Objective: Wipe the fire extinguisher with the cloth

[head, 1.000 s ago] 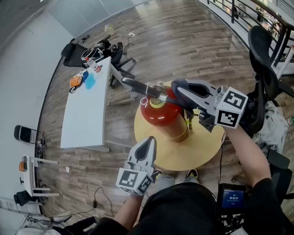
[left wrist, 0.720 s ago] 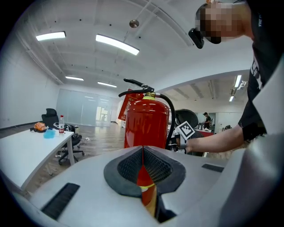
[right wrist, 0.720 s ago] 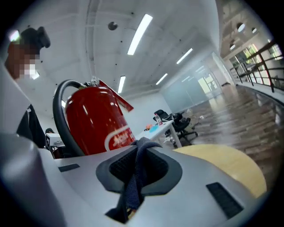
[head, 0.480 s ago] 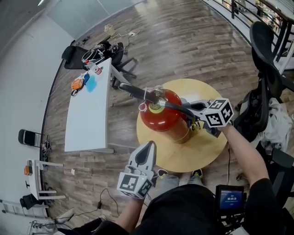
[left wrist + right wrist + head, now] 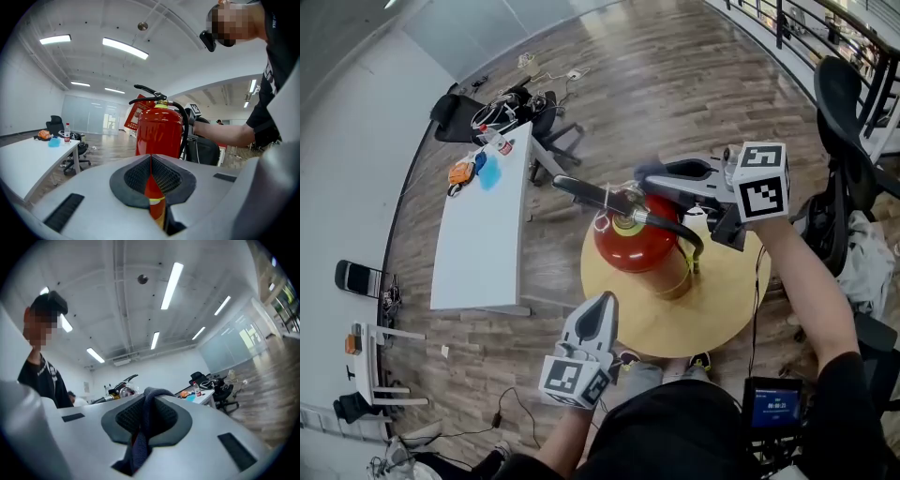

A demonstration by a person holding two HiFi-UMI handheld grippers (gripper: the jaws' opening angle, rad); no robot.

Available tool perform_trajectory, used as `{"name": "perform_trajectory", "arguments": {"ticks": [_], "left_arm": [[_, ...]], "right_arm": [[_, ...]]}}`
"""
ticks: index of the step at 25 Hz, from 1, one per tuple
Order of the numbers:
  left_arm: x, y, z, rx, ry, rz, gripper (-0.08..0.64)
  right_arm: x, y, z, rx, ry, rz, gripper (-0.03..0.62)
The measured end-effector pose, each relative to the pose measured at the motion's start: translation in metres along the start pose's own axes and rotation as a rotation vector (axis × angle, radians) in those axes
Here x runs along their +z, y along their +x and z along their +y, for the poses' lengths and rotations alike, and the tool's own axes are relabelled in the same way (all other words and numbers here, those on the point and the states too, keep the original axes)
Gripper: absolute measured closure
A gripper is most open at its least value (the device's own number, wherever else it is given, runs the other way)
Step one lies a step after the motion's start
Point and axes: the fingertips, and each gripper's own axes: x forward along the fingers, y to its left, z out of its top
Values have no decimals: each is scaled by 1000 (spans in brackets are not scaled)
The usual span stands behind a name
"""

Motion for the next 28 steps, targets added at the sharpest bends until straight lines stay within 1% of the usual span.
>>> {"name": "perform_trajectory", "arguments": {"ticks": [2, 3, 5, 7, 9, 11, 14, 16, 17, 18, 21, 23, 24, 25, 26, 27, 28], "left_arm": [[1, -4, 4, 14, -4, -6, 535], [1, -6, 7, 21, -4, -9, 535], [1, -10, 14, 35, -6, -10, 535], [-2, -11, 19, 48, -13, -4, 535], [-6, -11, 21, 53, -15, 6, 535], [-7, -11, 22, 54, -15, 11, 535], [-9, -10, 22, 50, -17, 15, 535], [-11, -9, 21, 42, -19, 18, 535], [-12, -8, 21, 34, -20, 20, 535], [-13, -7, 20, 26, -23, 22, 535], [-16, -1, 17, -2, -29, 25, 535], [-18, 4, 12, -20, -33, 23, 535], [-19, 7, 8, -30, -34, 21, 535], [-20, 9, 4, -40, -34, 20, 535], [-21, 12, 0, -49, -34, 19, 535], [-22, 14, -4, -57, -35, 19, 535], [-23, 15, -6, -61, -37, 19, 535]], "right_arm": [[-14, -6, -19, 3, 154, -26, 551], [-28, -8, -30, -2, 225, -15, 551], [-71, -10, -51, -42, 326, 67, 551], [-119, -11, -72, -108, 404, 154, 551], [-153, -12, -87, -159, 467, 213, 551], [-175, -15, -95, -199, 477, 295, 551], [-183, -20, -94, -226, 418, 399, 551], [-173, -26, -84, -216, 364, 408, 551], [-162, -28, -76, -204, 341, 381, 551], [-145, -29, -65, -187, 320, 333, 551], [-72, -31, -22, -101, 241, 126, 551], [-23, -35, 18, -21, 145, 21, 551], [-6, -38, 40, 19, 88, -9, 551], [4, -40, 60, 43, 29, -25, 551], [7, -43, 73, 40, -29, -31, 551], [5, -46, 80, 15, -80, -38, 551], [0, -50, 80, -16, -110, -53, 551]]}}
